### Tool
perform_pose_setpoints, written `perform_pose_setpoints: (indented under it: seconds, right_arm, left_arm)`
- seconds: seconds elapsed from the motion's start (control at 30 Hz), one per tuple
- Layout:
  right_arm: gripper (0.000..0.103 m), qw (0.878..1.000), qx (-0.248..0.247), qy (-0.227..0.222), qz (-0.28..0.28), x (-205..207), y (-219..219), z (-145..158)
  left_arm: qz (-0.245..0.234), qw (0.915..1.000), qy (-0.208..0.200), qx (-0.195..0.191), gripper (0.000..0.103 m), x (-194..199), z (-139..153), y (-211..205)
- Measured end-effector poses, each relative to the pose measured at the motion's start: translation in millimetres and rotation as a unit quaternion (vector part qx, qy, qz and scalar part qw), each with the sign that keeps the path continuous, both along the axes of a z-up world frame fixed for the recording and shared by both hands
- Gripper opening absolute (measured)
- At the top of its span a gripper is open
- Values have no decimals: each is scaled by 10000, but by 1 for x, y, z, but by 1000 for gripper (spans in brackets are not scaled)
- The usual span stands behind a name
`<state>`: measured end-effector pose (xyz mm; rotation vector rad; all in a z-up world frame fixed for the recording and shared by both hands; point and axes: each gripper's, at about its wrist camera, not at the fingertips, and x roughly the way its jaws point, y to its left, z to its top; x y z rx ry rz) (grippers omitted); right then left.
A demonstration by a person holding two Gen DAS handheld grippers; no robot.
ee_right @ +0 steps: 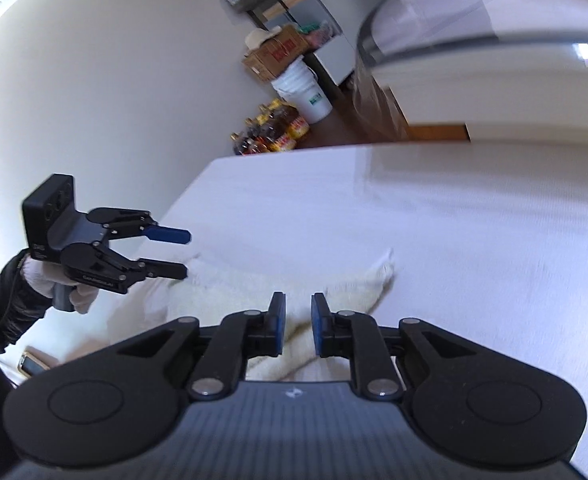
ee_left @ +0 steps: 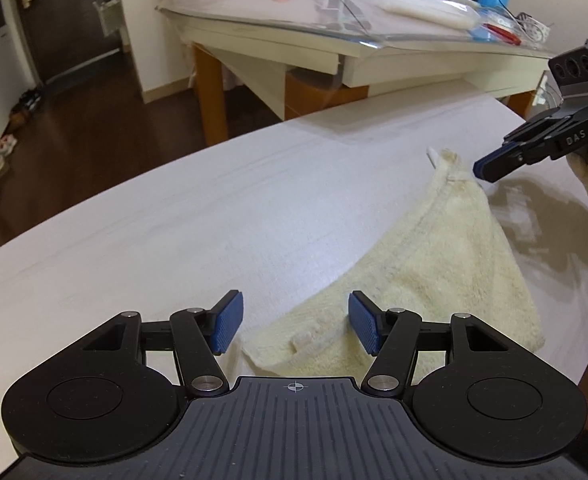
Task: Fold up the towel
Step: 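Lift the tip with the right gripper and fold it toward the left gripper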
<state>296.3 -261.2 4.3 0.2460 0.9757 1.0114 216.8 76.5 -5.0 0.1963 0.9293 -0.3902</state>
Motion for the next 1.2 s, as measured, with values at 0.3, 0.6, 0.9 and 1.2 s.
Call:
perform_pose_setpoints:
  seconds: [0.3, 0.6, 0.9, 1.2]
  right_arm:
    - [14, 9998, -65, 176, -17, 4, 25, -13]
    - [10, 9962, 788, -251, -277, -12, 3, 26]
    - [12, 9972, 89, -164, -728, 12, -7, 0]
    - [22, 9889, -444, -687, -1237, 9, -8, -1]
  left_arm:
    - [187, 9997, -121, -19, 64, -9, 2, 13]
    - [300, 9986, -388, -186, 64, -12, 13, 21]
    - [170, 9989, -384, -202, 64, -10, 5, 8]
    - [183, 9988, -462, -33, 64, -2, -6, 4]
